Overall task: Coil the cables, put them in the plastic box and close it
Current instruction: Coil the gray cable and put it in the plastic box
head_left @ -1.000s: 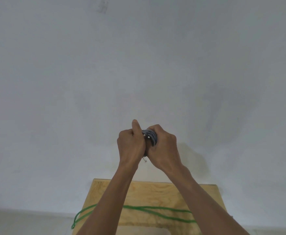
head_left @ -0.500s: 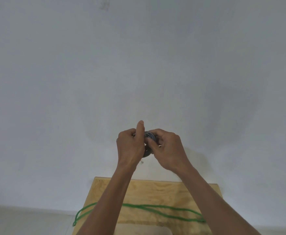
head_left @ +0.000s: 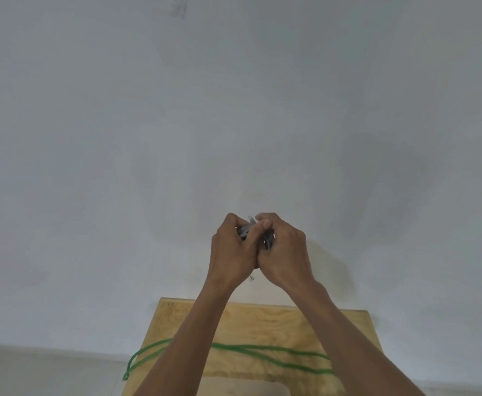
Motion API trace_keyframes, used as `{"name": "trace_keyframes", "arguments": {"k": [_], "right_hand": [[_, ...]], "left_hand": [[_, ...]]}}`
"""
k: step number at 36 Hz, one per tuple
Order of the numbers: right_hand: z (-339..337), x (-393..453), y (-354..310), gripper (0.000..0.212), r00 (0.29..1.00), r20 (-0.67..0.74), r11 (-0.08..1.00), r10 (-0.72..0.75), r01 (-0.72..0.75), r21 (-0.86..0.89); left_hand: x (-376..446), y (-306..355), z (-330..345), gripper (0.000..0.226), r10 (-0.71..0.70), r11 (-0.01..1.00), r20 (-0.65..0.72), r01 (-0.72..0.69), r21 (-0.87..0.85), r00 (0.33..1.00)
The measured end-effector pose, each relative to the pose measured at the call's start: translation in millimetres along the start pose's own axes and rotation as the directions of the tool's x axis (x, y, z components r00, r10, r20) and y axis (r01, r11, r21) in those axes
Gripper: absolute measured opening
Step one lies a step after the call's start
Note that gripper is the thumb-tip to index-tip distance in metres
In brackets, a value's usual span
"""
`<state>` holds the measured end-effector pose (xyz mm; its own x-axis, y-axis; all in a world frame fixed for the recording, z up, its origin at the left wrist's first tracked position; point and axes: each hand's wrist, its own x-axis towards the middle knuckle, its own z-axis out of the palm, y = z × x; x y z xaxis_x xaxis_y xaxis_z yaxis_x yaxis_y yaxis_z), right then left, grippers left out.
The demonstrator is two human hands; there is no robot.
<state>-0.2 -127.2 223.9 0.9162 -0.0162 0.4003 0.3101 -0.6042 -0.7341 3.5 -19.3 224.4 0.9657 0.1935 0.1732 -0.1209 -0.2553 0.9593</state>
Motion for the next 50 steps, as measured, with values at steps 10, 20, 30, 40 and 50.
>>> {"name": "trace_keyframes", "arguments": {"k": [10, 20, 30, 40, 50], "right_hand": [[2.5, -1.0, -1.7, 0.029, 0.995, 0.02, 0.989, 0.099, -0.101, 0.108], [-16.9, 4.4, 9.6, 0.022, 0.958, 0.283, 0.973, 0.038, -0.1, 0.21], [-20.1, -6.6, 29.2, 0.02, 0.886, 0.46, 0.915, 0.06, -0.233, 0.328], [5.7, -41.7, 31.7, 0.014, 0.931, 0.311, 0.907, 0.191, -0.288, 0.306], [39.9, -73.3, 17.6, 0.017, 0.962, 0.021, 0.935, 0.272, -0.27, 0.23]], "left_hand": [[0.5, 3.2, 0.8, 0.055, -0.013, 0.988, 0.075, 0.024, -0.151, 0.997], [2.5, -7.7, -8.0, 0.062, 0.004, 0.99, 0.046, 0.002, -0.139, 0.999], [-9.1, -23.7, -10.0, 0.053, -0.007, 0.972, 0.143, 0.041, -0.232, 0.99], [-20.3, -46.4, -14.3, 0.054, -0.077, 0.969, 0.16, 0.111, -0.219, 0.984], [-27.6, -71.4, -23.5, 0.057, -0.166, 0.969, 0.073, 0.176, -0.175, 0.983]]}}
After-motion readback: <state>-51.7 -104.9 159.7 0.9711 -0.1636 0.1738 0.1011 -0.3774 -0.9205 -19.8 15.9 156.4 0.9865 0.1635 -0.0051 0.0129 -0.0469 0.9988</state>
